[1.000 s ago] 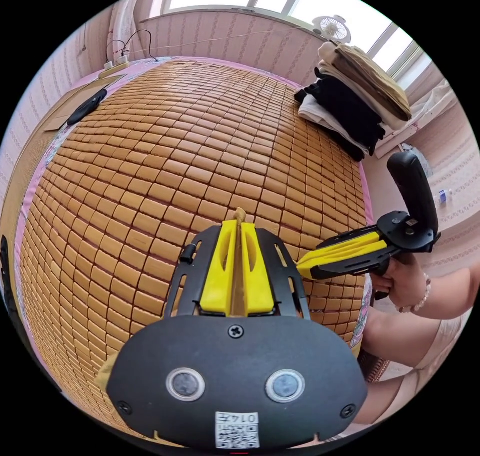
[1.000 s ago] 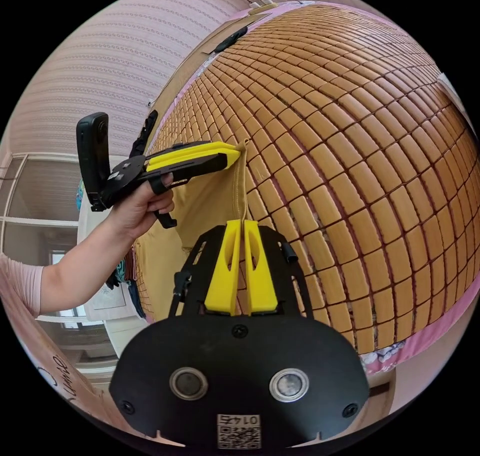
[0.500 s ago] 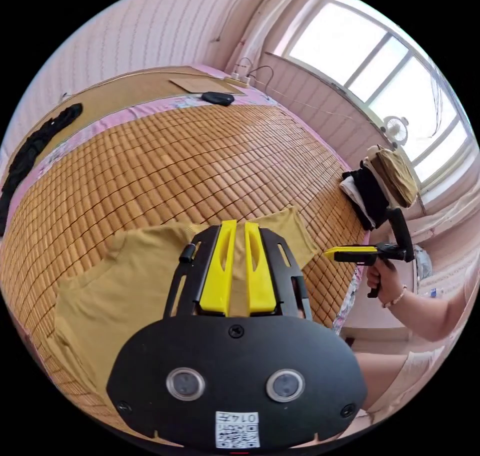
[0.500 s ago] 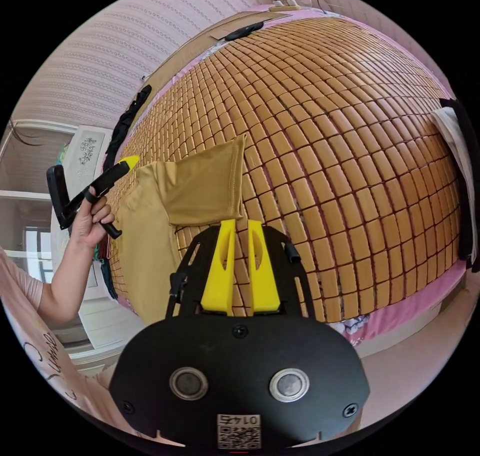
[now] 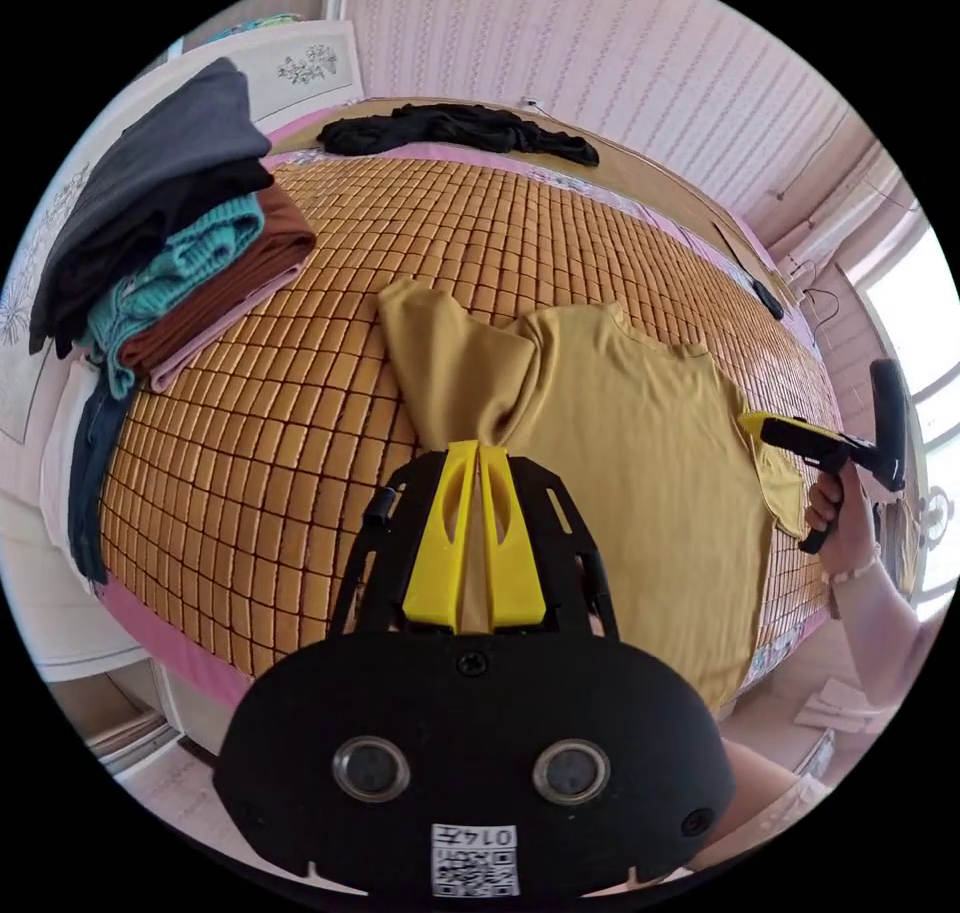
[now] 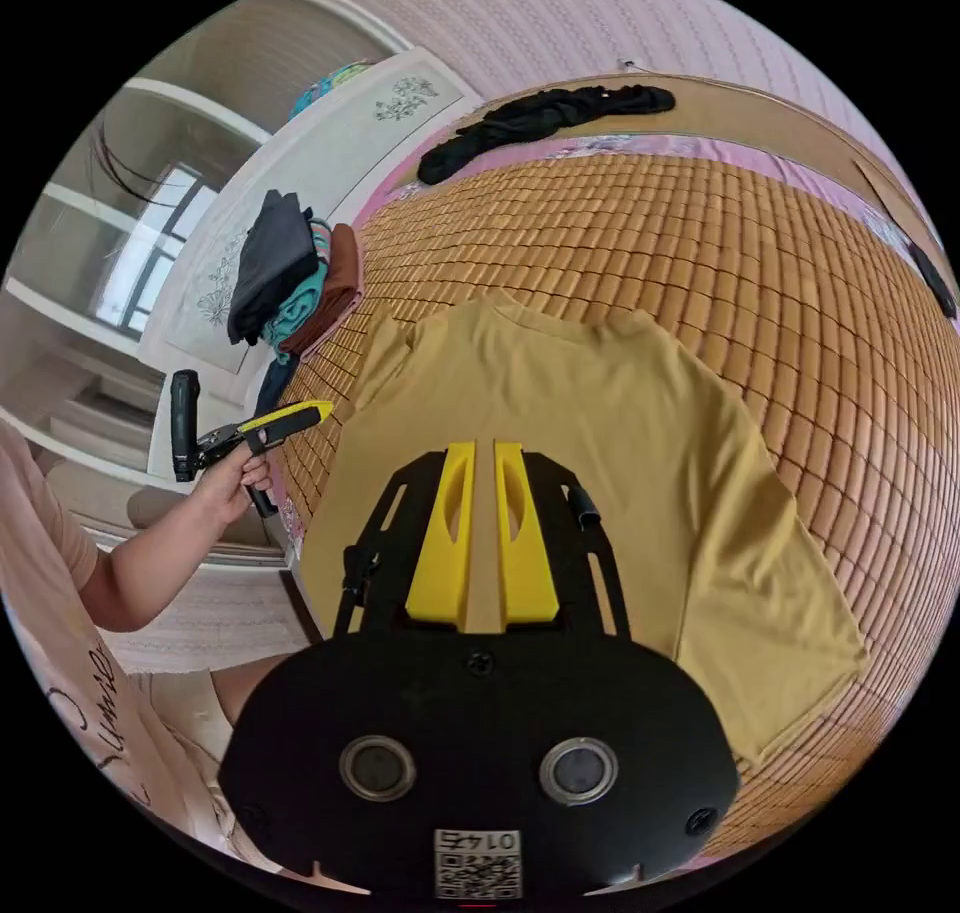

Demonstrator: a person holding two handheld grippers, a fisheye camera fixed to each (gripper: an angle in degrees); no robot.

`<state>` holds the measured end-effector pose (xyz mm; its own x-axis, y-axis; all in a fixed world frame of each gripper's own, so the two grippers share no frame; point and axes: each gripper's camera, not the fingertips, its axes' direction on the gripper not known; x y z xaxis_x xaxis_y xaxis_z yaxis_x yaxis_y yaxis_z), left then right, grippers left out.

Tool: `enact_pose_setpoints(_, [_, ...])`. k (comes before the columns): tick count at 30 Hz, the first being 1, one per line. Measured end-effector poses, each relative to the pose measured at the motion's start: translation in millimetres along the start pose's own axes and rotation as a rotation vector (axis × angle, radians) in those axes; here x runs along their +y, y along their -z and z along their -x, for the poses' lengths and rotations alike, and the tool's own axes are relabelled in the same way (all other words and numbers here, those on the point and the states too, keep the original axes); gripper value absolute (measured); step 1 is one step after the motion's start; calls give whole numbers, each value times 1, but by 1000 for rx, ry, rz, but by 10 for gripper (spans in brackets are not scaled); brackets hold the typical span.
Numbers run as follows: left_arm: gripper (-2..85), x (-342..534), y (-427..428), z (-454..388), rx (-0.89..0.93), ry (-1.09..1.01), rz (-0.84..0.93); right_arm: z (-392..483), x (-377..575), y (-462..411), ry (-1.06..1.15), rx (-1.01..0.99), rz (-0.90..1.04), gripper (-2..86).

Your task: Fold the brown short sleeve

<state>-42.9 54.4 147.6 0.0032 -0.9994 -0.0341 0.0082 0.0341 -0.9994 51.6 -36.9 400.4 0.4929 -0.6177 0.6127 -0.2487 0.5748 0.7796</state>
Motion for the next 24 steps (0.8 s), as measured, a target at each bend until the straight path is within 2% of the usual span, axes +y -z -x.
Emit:
enact_pose_setpoints(4, [-10, 22, 5, 65, 18, 114, -26, 70, -93, -67, 182, -81, 56, 60])
enact_pose_setpoints(9, [-10, 32, 18, 124, 135, 168, -78, 147, -183, -141, 301, -21, 83, 125])
enact_pose_setpoints(12, [-10, 37, 24, 151, 192, 133, -88, 165, -218, -184, 247, 74, 70, 129])
enact_pose_setpoints(14, [-10, 39, 27, 171, 254, 113, -77, 166, -231, -219, 208, 96, 181, 93])
enact_pose_setpoints(15, [-10, 40, 28, 176, 272, 107, -76, 166, -231, -221, 201, 95, 159, 79])
enact_pose_setpoints(17, [-10, 48, 36, 191, 314, 85, -83, 163, -226, -211, 97, 43, 104, 9])
enact_pose_setpoints(20, [-10, 66, 38, 203, 381, 96, -48, 158, -202, -181, -32, -76, 34, -2])
enact_pose_setpoints(24, [-9, 81, 43, 206, 442, 79, -18, 142, -155, -143, -171, -55, -15, -3])
